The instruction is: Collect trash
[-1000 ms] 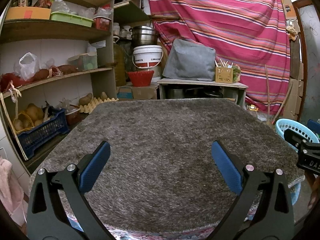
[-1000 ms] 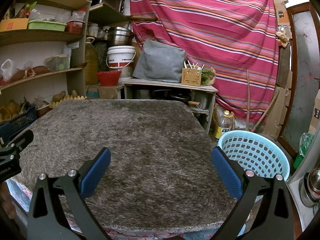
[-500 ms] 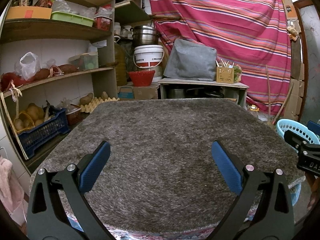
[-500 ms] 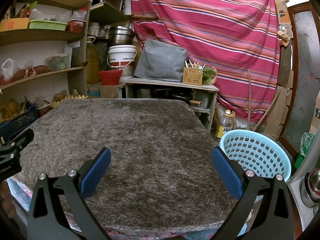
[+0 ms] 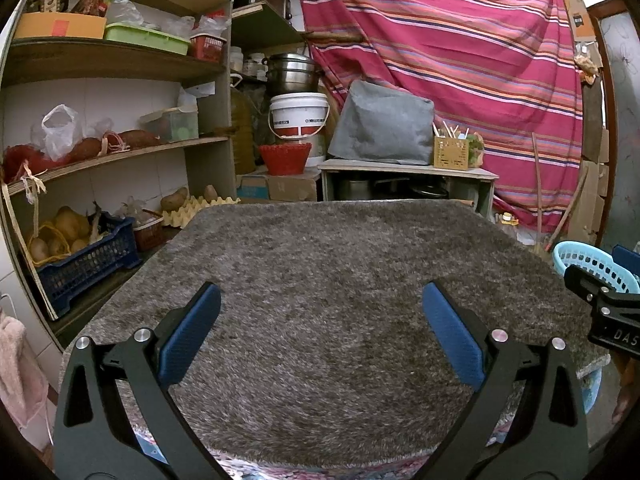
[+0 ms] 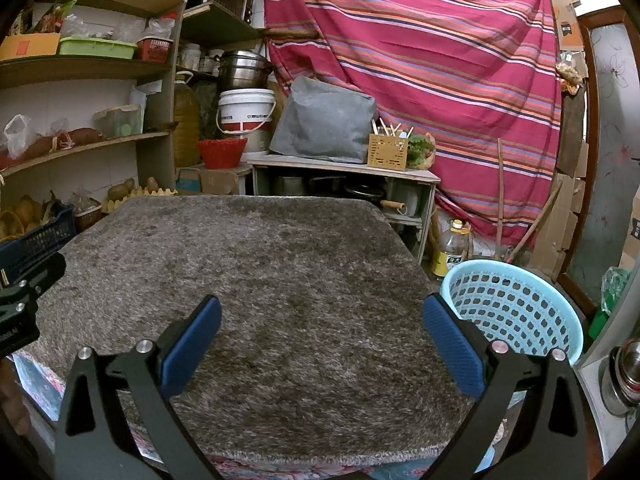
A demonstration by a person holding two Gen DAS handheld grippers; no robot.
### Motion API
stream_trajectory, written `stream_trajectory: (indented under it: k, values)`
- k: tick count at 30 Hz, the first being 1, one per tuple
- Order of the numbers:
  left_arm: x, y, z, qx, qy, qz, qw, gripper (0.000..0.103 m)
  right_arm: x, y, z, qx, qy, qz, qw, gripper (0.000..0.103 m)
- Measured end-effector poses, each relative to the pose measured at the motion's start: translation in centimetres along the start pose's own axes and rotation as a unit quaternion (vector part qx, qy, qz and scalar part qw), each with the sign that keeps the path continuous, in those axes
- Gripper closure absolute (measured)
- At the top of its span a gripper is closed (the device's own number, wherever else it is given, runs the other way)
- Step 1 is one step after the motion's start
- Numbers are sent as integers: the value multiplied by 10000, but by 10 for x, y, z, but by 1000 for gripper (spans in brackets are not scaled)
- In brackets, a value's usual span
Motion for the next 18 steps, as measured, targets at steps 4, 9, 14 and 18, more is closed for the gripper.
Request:
stream_trajectory:
  k: [4,9,14,18]
  values:
    - [0,0,0,-1,-3,4,10000,5,0,0,0,-16,-14,4,10000,4]
    - [-4,2,-1,-29,-56,8,10000,5,-1,0,-1,-15,-12,0,10000,4]
    - [-5,1,-3,-58,-82,14,9999,5,0,0,0,-11,-10,5,10000,4]
    - [-4,2,-2,-45,-43,12,10000,5,-1,0,-1,-16,-6,-4,10000,4]
Point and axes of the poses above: each gripper's, at about its wrist camera, not at the fingertips, and z roughly the way its jaws point, y to its left, x to its underside, the point moved 7 cm from there along z, roughly the way its jaws point, and after that the axes turned 5 degrees about x, right-handed, at the moved point
